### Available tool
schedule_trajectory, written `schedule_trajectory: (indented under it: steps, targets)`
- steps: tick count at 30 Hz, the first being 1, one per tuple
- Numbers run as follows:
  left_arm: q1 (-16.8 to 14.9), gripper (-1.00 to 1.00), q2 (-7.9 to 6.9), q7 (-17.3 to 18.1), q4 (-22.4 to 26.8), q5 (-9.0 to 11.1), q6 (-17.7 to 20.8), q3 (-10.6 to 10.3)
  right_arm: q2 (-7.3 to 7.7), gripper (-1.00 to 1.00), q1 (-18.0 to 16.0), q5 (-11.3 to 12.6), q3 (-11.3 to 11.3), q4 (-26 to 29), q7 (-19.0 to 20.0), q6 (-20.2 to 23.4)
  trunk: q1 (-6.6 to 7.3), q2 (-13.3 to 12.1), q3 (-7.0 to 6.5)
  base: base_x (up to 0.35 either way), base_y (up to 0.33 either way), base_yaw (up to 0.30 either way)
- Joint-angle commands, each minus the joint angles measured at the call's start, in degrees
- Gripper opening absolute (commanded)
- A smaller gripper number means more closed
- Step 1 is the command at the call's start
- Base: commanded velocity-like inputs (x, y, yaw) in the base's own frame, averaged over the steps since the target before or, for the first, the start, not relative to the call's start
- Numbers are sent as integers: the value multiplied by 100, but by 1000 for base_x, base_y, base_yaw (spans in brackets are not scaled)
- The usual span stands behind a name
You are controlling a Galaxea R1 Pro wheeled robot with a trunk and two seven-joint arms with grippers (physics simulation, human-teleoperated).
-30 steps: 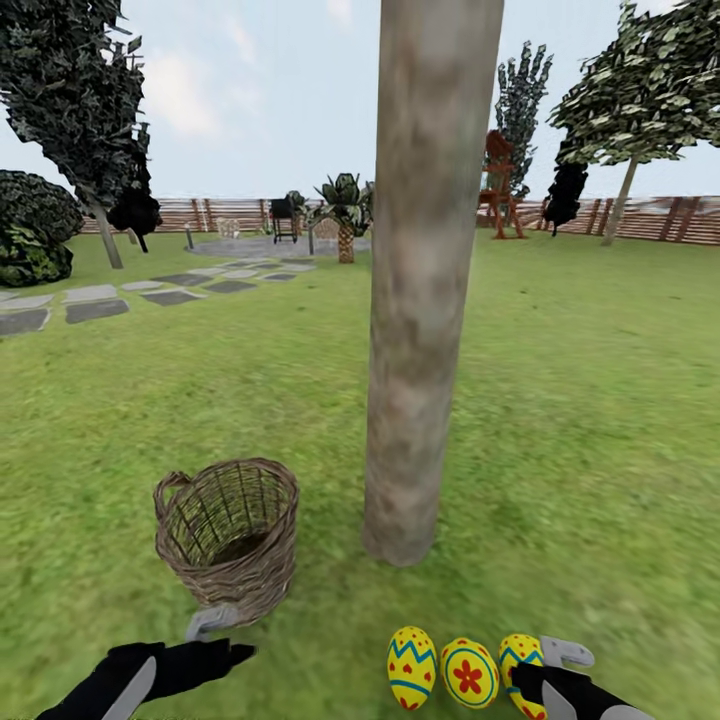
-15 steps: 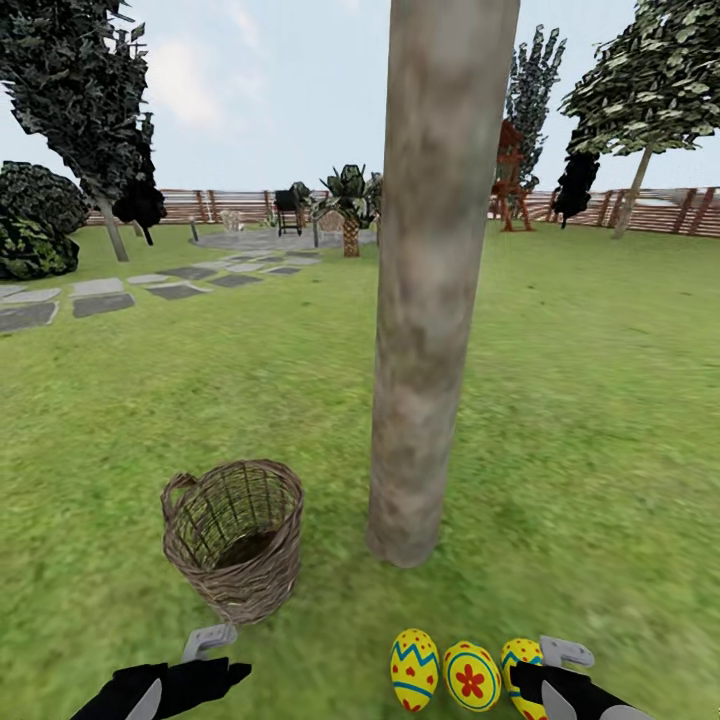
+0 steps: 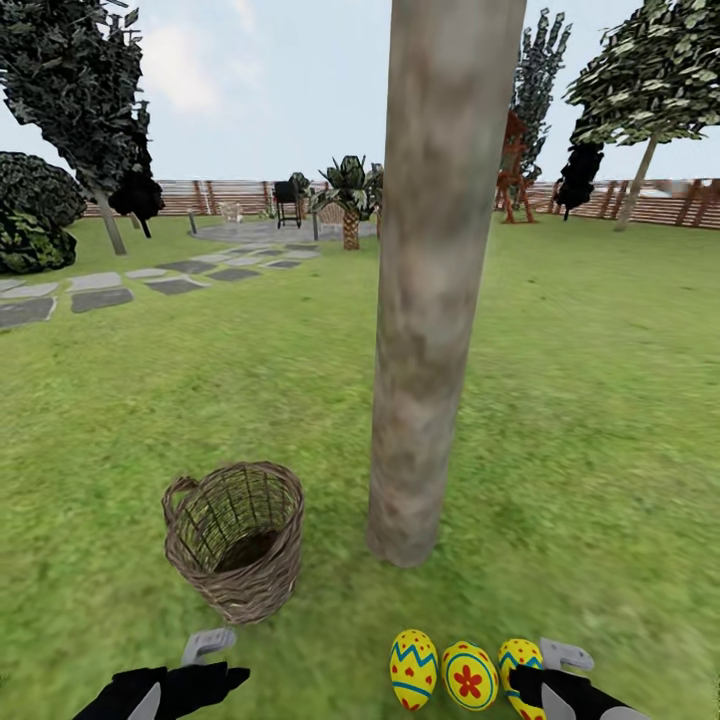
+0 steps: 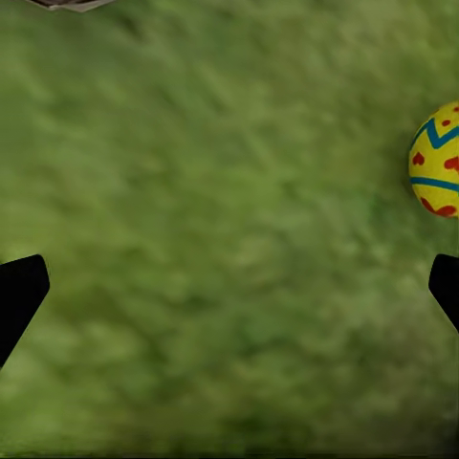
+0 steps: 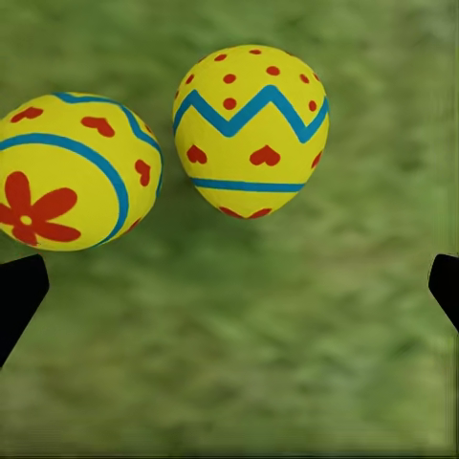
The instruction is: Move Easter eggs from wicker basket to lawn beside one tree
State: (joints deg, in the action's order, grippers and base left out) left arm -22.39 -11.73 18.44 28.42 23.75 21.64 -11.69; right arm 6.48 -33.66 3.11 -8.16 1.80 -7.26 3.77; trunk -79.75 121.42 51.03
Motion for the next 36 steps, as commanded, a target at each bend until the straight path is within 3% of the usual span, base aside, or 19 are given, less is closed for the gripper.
schedule_trajectory:
  steps: [1, 6, 11, 14, 18, 20, 26, 30, 36]
  targets:
    - [-1, 100, -6, -7, -16, 42, 21, -26, 5, 100, 0, 32, -10, 6, -11, 26, 24, -39, -4, 0, 0, 0]
    - [-1, 100, 7, -23, -148, 42, -189, -30, 16, 100, 3, 40, -10, -49, -5, 20, 133, -240, -47, 0, 0, 0]
    - [-2, 100, 181, -24, -502, 34, -496, -37, -20, 100, 69, 27, -10, -114, -4, 16, 243, -440, -91, 0, 0, 0]
    - [-1, 100, 194, -46, -536, 34, -569, -35, -11, 100, 82, 24, -10, -117, -4, -33, 309, -561, -117, 0, 0, 0]
    - [-2, 100, 223, -298, -628, 34, -647, -35, -3, 100, 131, 37, -10, -125, -8, -376, 397, -721, -152, 0, 0, 0]
    - [-1, 100, 293, -497, -768, 32, -896, -35, -6, 100, 159, 40, -12, -120, -7, -487, 441, -801, -169, 0, 0, 0]
    - [0, 100, 392, -583, -1024, -222, -1161, -28, -15, 100, 175, 49, -17, -126, -8, -484, 573, -1042, -222, 0, 0, 0]
    - [-2, 100, 416, -586, -1205, -265, -1183, -30, -21, 100, 193, 48, -13, -138, -10, -488, 661, -1202, -257, 0, 0, 0]
    - [-2, 100, 515, -587, -1564, -289, -1567, -35, -16, 100, 318, 41, -12, -221, -8, -541, 792, -1443, -309, 0, 0, 0]
